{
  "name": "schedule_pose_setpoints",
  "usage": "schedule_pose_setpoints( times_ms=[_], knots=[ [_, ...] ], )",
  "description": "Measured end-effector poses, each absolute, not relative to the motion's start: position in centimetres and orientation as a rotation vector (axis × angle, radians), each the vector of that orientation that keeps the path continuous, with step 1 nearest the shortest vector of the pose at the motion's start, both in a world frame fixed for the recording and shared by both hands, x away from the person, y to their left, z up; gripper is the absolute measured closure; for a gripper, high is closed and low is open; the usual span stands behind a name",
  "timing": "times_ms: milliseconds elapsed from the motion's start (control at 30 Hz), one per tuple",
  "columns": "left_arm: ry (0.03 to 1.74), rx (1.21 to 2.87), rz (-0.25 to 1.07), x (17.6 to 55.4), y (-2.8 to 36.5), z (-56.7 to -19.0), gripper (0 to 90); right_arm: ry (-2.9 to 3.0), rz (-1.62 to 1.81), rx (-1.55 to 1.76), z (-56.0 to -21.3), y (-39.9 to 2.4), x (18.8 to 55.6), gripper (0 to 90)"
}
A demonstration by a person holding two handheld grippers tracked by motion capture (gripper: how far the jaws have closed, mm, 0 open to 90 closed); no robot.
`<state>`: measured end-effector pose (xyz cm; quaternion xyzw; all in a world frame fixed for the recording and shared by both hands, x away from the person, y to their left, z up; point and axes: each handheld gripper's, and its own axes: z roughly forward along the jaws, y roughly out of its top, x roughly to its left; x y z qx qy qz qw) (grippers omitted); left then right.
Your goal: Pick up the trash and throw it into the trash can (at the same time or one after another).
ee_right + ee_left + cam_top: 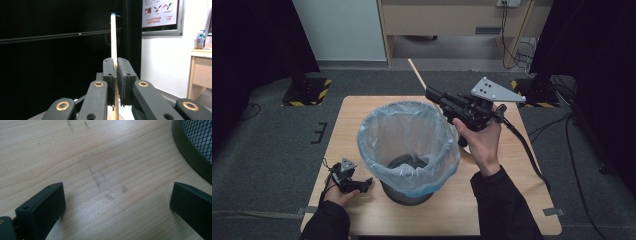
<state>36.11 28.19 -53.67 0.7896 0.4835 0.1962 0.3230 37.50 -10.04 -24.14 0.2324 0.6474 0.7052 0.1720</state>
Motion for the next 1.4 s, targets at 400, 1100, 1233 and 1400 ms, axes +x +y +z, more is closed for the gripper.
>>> schedule_pose_setpoints(
  times_ms=[400,1100,1233,1400],
  knots=[
    [1.269,2.072,0.515,36.1,28.2,-53.7,0.0,1.887,2.021,0.661,-25.5,-7.8,37.9,85.5],
    [1.269,2.072,0.515,36.1,28.2,-53.7,0.0,1.784,1.903,0.708,-23.5,-12.9,37.5,62.6],
    [1.269,2.072,0.515,36.1,28.2,-53.7,0.0,1.772,1.863,0.744,-24.1,-14.7,37.6,60.4],
    [1.269,2.071,0.515,36.1,28.2,-53.7,0.0,1.794,1.787,0.795,-25.8,-16.8,37.9,58.9]
  ],
)
